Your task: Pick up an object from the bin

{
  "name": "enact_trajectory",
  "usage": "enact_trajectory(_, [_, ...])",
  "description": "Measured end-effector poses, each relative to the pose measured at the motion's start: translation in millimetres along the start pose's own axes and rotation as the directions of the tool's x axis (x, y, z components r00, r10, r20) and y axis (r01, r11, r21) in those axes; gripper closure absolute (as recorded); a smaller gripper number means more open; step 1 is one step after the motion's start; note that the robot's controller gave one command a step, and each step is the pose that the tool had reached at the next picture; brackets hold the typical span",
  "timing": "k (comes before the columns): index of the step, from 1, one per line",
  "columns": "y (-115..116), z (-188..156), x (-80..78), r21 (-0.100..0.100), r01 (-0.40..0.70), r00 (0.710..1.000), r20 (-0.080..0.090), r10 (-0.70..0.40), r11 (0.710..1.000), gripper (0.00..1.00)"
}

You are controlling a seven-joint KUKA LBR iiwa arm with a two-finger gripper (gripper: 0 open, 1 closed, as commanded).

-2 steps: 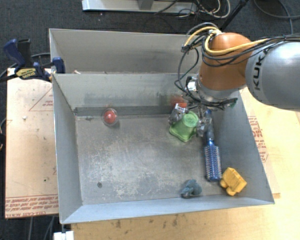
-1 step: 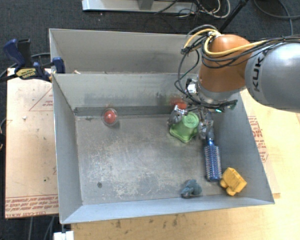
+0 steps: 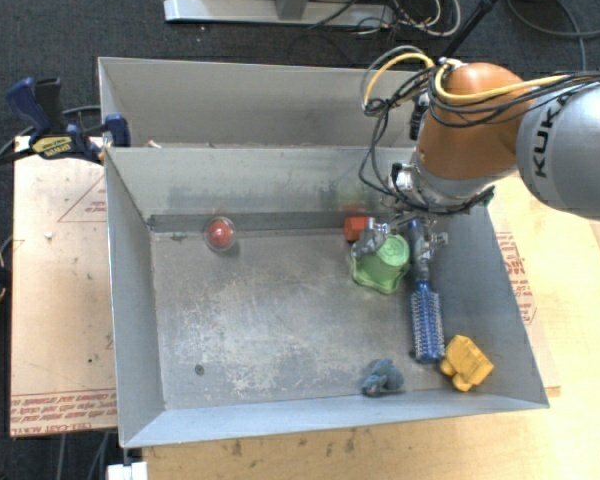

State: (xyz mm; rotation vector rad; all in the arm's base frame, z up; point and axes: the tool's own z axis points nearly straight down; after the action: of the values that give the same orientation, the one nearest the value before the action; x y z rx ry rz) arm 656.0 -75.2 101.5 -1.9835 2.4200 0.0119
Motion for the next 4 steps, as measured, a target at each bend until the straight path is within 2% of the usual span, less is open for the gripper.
enact_trajectory(1, [3,11,-7.8,-0.004,0.408,0.913,0.009,-0.408,0.913,0.00])
enact_trajectory(2, [2,10,-7.3,-0.003,0.407,0.913,0.009,-0.407,0.913,1.00])
enact_trajectory(3, [2,10,-7.3,-0.003,0.408,0.913,0.010,-0.408,0.913,1.00])
enact_trajectory(4, [10,-100,-7.8,0.002,0.401,0.916,-0.013,-0.401,0.916,1.00])
